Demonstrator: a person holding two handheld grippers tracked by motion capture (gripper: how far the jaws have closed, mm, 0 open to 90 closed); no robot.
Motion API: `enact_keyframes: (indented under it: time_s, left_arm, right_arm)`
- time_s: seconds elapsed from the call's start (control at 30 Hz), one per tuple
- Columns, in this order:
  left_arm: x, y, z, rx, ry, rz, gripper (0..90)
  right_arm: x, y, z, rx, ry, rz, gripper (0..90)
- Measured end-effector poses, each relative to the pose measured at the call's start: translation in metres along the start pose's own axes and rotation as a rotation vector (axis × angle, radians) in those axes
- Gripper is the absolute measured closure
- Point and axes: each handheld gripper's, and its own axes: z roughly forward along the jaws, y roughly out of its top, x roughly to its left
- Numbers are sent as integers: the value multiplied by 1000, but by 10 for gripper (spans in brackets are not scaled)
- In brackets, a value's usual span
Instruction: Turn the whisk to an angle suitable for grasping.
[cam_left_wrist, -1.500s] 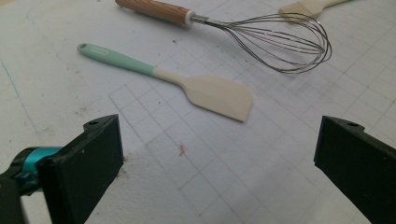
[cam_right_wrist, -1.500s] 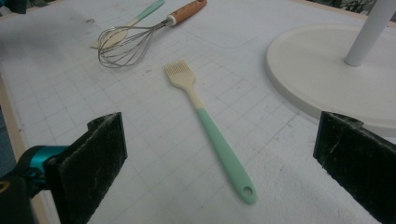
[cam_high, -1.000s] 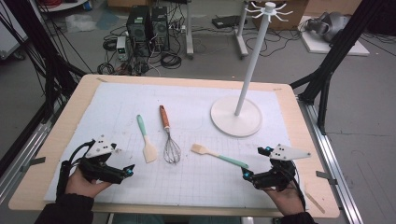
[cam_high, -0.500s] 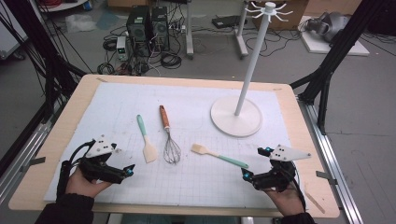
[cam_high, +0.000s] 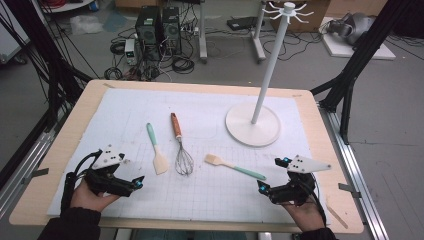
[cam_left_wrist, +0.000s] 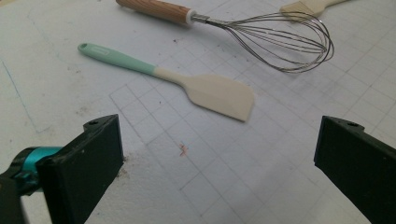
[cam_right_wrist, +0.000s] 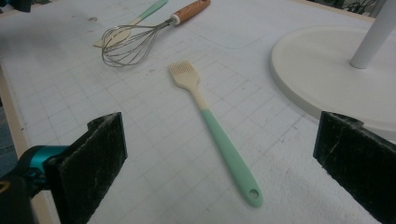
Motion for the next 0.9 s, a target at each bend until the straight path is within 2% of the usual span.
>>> enact_keyframes:
  time_s: [0.47, 0.5, 0.57, 0.6, 0.7, 0.9]
  left_arm:
    - [0, 0, 0, -5, -1, -2, 20]
    - [0, 0, 0, -6, -3, -1, 21]
    - [0, 0, 0, -5, -4, 0, 21]
    - [0, 0, 0, -5, -5, 0, 21]
    - [0, 0, 0, -7, -6, 0, 28]
    - [0, 1, 0, -7, -17, 2, 85]
  right_arm:
    - [2, 2, 2, 7, 3, -6, 13]
    - [2, 2, 2, 15, 2, -10, 62]
    - [2, 2, 3, 14, 8, -14, 91]
    - [3, 3, 3, 18, 19, -27, 182]
    - [4, 4, 3, 22, 20, -42, 157]
    - [5, 4, 4, 24, 23, -35, 185]
